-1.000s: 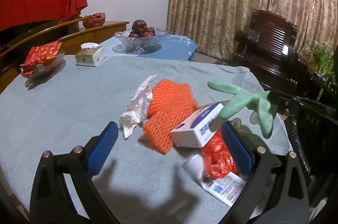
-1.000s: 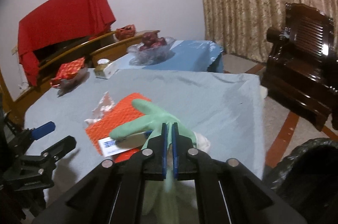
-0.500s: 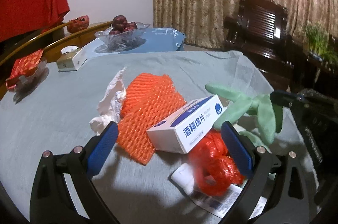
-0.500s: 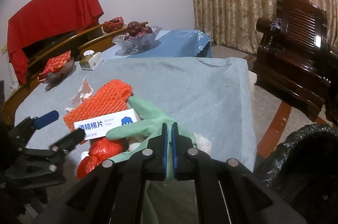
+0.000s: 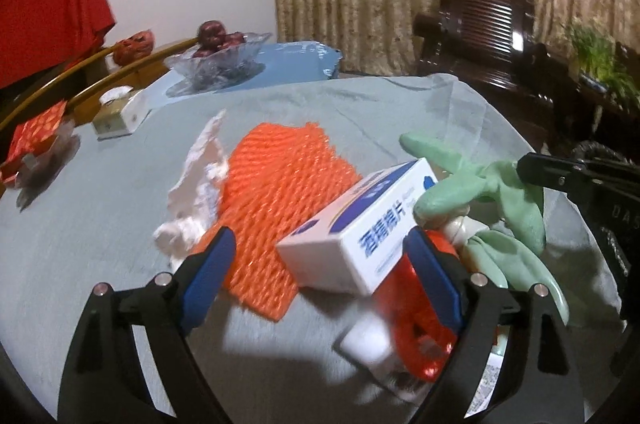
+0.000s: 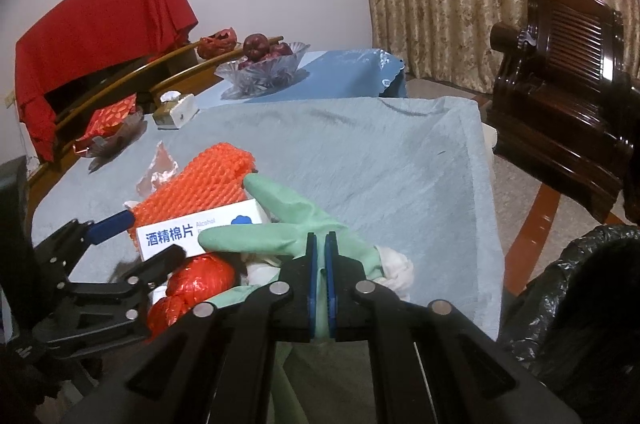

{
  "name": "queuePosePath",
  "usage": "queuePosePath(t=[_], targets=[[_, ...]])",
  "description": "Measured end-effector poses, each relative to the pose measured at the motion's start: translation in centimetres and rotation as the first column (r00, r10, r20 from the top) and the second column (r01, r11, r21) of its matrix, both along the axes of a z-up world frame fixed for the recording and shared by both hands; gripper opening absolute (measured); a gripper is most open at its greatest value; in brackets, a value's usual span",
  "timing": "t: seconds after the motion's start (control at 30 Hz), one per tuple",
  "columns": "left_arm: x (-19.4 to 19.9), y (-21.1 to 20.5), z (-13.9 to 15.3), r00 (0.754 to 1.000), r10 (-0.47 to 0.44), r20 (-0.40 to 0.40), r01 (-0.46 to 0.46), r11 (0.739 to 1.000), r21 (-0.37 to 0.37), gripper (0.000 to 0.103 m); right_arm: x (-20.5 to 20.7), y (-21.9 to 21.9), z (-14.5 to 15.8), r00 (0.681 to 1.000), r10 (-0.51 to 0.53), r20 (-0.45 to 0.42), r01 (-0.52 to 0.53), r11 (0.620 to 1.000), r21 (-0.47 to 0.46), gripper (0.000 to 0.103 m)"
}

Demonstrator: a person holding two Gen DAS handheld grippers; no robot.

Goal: Collect trash

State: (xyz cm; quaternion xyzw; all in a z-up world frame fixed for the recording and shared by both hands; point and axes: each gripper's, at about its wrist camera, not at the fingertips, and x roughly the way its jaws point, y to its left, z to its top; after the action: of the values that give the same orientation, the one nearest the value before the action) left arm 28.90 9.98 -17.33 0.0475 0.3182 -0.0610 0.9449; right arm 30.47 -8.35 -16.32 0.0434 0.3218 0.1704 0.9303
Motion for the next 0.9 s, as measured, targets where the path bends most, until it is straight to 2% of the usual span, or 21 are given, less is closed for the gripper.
queuePosePath(t=[0.2, 0.27, 0.33, 0.37, 0.47, 0.57, 0.6, 0.67, 0.73, 0.9], targets=[[0.7, -0.4, 0.0, 0.999, -0.05, -0.011, 0.05, 0.999, 0.001, 0.083, 0.1, 0.2, -0.3, 1.0, 0.001, -0.009, -0.001, 1.0, 0.002, 0.004], [0.7, -0.2, -0.1, 0.997, -0.069, -0.026, 0.068, 0.997, -0.028, 0.068, 0.1, 0.2, -0.5, 1.0, 0.001, -0.015, -0.001, 1.0, 0.004, 0.004], [0.5, -0.2, -0.3, 0.996, -0.083, -0.038, 0.081, 0.995, -0.055, 0.062, 0.1, 0.2, -0.7, 1.0, 0.0, -0.02, 0.0, 1.0, 0.009, 0.004], [0.4, -0.2, -0.3, 0.995, -0.092, -0.044, 0.089, 0.994, -0.066, 0.054, 0.1, 0.3, -0.7, 1.0, 0.0, -0.021, 0.001, 1.0, 0.009, 0.004], [-0.1, -0.5, -0.2, 0.992, -0.113, -0.059, 0.106, 0.989, -0.106, 0.048, 0.1, 0.3, -0.7, 1.0, -0.002, -0.022, 0.002, 1.0, 0.005, 0.004], [-0.8, -0.6, -0.1, 0.989, -0.128, -0.07, 0.116, 0.982, -0.15, 0.049, 0.1, 0.0, -0.7, 1.0, -0.007, -0.024, 0.008, 1.0, 0.006, 0.004], [-1.0, -0.5, -0.1, 0.99, -0.124, -0.072, 0.112, 0.982, -0.149, 0.053, 0.1, 0.0, -0.7, 1.0, -0.007, -0.025, 0.007, 1.0, 0.006, 0.004], [-1.1, 0.1, 0.0, 0.994, -0.085, -0.072, 0.074, 0.986, -0.146, 0.067, 0.1, 0.0, -0.8, 1.0, -0.004, -0.027, 0.004, 1.0, 0.002, 0.004], [-0.9, 1.0, -0.1, 0.996, -0.048, -0.075, 0.037, 0.988, -0.152, 0.075, 0.1, 0.1, -0.9, 1.0, -0.002, -0.03, 0.002, 1.0, 0.003, 0.004], [0.4, 2.3, -1.0, 0.991, -0.046, -0.125, 0.019, 0.978, -0.21, 0.082, 0.1, 0.5, -1.2, 0.999, 0.005, -0.038, -0.005, 1.0, 0.001, 0.004]])
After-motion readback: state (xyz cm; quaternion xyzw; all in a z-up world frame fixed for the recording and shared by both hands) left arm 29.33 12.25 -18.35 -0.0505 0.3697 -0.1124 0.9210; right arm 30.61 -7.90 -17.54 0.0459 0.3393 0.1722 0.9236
